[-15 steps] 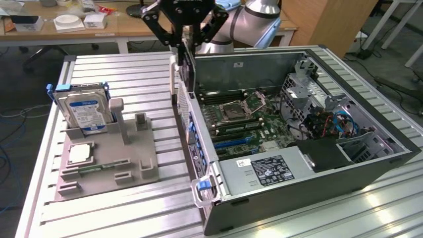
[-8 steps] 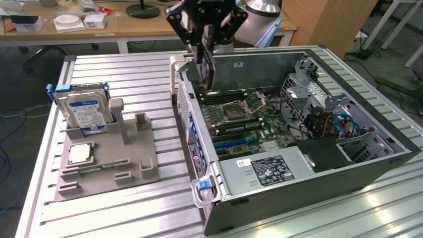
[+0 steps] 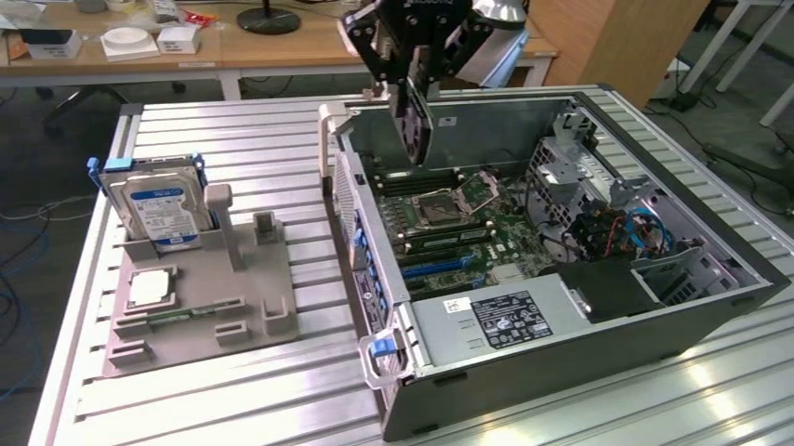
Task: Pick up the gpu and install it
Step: 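Pick up the gpu and move the gpu toward the slot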
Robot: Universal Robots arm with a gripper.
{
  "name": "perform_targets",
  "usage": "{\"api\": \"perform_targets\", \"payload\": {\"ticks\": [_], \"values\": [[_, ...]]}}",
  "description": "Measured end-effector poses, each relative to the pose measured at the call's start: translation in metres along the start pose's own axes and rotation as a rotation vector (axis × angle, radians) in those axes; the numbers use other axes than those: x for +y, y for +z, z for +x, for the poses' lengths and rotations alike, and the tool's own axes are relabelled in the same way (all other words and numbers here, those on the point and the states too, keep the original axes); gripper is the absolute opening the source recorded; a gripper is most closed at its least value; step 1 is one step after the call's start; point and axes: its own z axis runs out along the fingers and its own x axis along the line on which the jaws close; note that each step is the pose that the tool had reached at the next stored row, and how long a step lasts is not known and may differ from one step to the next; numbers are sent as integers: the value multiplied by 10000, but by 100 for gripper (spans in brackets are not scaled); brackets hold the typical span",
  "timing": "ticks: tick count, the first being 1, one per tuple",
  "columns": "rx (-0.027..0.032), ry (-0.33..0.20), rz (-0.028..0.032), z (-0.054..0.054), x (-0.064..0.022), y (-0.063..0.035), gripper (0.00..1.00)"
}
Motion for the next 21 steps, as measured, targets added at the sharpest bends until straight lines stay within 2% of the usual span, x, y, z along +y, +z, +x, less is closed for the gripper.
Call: {"api": "perform_targets", "payload": {"ticks": [21], "values": [[-5,42,-212,-661,-7,16,27]]}}
